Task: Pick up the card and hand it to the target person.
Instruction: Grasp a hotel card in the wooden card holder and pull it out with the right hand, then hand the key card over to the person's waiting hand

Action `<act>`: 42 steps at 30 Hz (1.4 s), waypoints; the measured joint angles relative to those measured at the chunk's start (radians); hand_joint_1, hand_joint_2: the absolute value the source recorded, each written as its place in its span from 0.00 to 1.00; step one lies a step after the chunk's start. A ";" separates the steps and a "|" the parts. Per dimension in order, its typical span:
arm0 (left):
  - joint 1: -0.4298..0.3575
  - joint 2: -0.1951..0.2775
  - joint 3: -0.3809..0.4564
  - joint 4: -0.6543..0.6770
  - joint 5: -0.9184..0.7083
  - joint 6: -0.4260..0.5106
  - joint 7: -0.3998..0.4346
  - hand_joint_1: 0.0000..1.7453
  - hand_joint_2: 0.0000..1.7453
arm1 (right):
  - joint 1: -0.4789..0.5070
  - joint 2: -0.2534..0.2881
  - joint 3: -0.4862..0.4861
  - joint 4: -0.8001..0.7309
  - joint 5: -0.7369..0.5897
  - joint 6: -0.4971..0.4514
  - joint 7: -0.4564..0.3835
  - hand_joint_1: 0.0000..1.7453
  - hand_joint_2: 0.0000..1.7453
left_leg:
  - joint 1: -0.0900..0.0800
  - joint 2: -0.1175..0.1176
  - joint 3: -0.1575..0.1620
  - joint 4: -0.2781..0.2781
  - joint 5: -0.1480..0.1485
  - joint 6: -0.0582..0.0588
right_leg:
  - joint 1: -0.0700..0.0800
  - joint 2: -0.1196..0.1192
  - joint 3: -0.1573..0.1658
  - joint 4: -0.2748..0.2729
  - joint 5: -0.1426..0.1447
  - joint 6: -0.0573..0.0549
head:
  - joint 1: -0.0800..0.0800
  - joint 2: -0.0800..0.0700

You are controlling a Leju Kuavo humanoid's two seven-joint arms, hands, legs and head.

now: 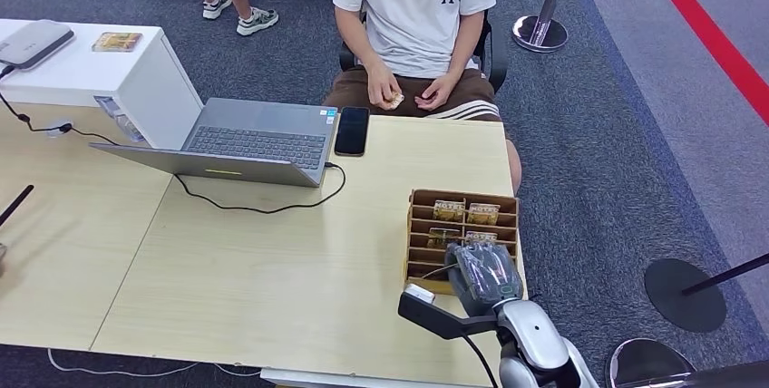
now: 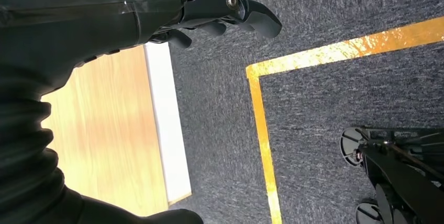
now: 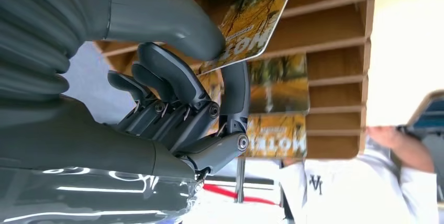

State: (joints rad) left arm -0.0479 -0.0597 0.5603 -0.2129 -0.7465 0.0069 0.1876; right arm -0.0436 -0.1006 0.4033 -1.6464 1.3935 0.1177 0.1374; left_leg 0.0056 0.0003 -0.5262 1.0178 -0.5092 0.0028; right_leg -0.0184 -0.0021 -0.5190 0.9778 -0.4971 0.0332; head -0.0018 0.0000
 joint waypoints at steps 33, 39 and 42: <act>0.000 -0.011 0.029 0.000 -0.026 -0.004 -0.016 0.00 1.00 | -0.057 0.007 -0.045 -0.108 -0.214 -0.156 -0.188 0.98 1.00 | 0.000 0.000 0.000 0.000 0.000 0.000 | 0.000 0.000 0.000 0.000 0.000 0.000 | 0.000 0.000; 0.000 -0.012 0.032 0.000 -0.039 -0.005 -0.022 0.00 1.00 | -0.105 0.048 -0.065 -0.103 -0.299 -0.231 -0.253 0.98 1.00 | 0.000 0.000 0.000 0.000 0.000 0.000 | 0.000 0.000 0.000 0.000 0.000 0.000 | 0.000 0.000; -0.001 -0.014 0.032 0.000 -0.047 -0.005 -0.023 0.00 1.00 | -0.124 0.072 -0.072 -0.097 -0.328 -0.265 -0.284 0.98 1.00 | 0.000 0.000 0.000 0.000 0.000 0.000 | 0.000 0.000 0.000 0.000 0.000 0.000 | 0.000 0.000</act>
State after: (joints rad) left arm -0.0484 -0.0737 0.5924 -0.2129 -0.7937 0.0019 0.1644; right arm -0.1671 -0.0290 0.3313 -1.7438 1.0653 -0.1469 -0.1464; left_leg 0.0057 0.0003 -0.5266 1.0177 -0.5091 0.0028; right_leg -0.0183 -0.0021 -0.5189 0.9781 -0.4971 0.0332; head -0.0017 0.0000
